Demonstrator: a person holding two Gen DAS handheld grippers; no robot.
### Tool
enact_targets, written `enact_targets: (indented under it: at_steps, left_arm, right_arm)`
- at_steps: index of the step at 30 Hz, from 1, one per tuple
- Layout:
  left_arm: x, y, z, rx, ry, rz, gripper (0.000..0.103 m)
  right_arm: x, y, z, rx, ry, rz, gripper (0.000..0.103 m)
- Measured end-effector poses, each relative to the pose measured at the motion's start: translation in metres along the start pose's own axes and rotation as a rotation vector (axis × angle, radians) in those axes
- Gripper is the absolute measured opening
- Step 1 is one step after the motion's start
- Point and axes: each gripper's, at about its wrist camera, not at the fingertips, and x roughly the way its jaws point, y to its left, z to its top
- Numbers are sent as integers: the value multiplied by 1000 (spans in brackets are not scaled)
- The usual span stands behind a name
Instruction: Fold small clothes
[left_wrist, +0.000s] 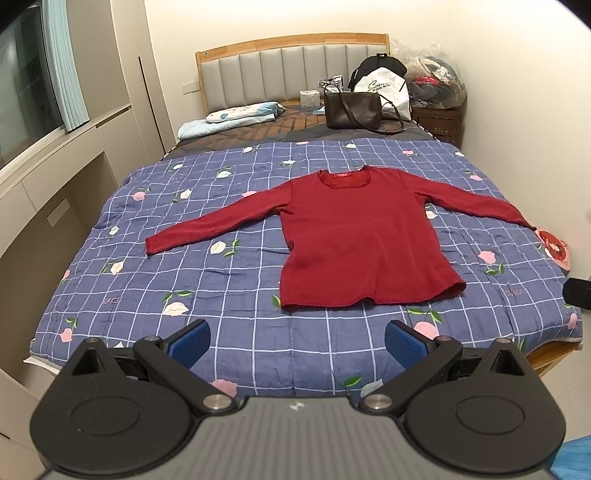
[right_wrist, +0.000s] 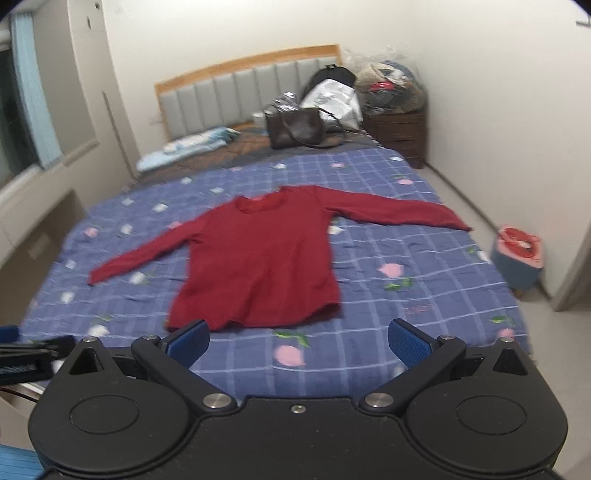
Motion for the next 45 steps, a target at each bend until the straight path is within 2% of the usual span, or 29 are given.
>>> enact_targets:
  at_steps: [3, 8, 17, 27, 39, 45]
  left_arm:
    - [2, -2, 2, 7, 9, 28, 103]
    - [5, -3, 1, 11, 30, 49, 103]
    - [12, -11, 2, 44, 59, 66, 103]
    - [35, -27, 15, 48, 112, 106, 103]
    - [76, -66, 69, 29, 134, 140, 103]
    - [102, -86, 103, 2, 221, 204, 103]
  right_arm:
    - [2, -3, -2, -9, 22, -62, 103]
    - [6, -6, -4, 17, 46, -80, 103]
    - [17, -10, -3, 30, 81, -68, 103]
    - [46, -26, 12, 22, 125, -54, 103]
    - [107, -61, 82, -12, 118, -21, 103]
    - [139, -77, 116, -32, 118, 20, 103]
